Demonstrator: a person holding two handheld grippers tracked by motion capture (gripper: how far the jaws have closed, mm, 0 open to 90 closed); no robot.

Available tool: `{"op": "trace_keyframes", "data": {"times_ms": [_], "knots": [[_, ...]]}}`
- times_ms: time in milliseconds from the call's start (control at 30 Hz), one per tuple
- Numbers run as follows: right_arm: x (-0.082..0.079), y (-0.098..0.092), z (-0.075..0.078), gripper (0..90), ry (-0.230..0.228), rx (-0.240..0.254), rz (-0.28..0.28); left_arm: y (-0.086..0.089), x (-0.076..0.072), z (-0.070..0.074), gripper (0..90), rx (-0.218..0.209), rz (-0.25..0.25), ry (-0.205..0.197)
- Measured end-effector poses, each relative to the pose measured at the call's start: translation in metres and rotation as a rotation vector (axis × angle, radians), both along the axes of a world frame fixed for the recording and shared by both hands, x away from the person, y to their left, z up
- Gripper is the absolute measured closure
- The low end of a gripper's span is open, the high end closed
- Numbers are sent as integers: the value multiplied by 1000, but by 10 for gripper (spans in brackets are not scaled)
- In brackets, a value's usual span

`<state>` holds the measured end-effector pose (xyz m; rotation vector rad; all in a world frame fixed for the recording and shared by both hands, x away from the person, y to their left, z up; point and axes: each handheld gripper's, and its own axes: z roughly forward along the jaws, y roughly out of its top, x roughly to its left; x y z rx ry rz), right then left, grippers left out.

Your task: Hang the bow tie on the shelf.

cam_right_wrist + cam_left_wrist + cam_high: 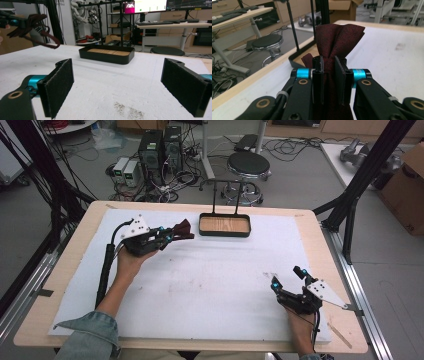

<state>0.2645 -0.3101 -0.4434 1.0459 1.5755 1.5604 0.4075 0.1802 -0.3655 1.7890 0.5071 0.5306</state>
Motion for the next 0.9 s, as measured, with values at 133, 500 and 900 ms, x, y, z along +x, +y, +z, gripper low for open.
{"op": "trace_keyframes", "data": {"times_ms": [133,500,900], "knots": [[0,0,0,103,0,2,1,-8,15,10,777,-45,-18,32],[0,-1,0,103,1,8,7,-43,55,29,777,-64,-49,109],[0,-1,0,103,4,14,12,-47,80,49,777,-165,-22,92]]}}
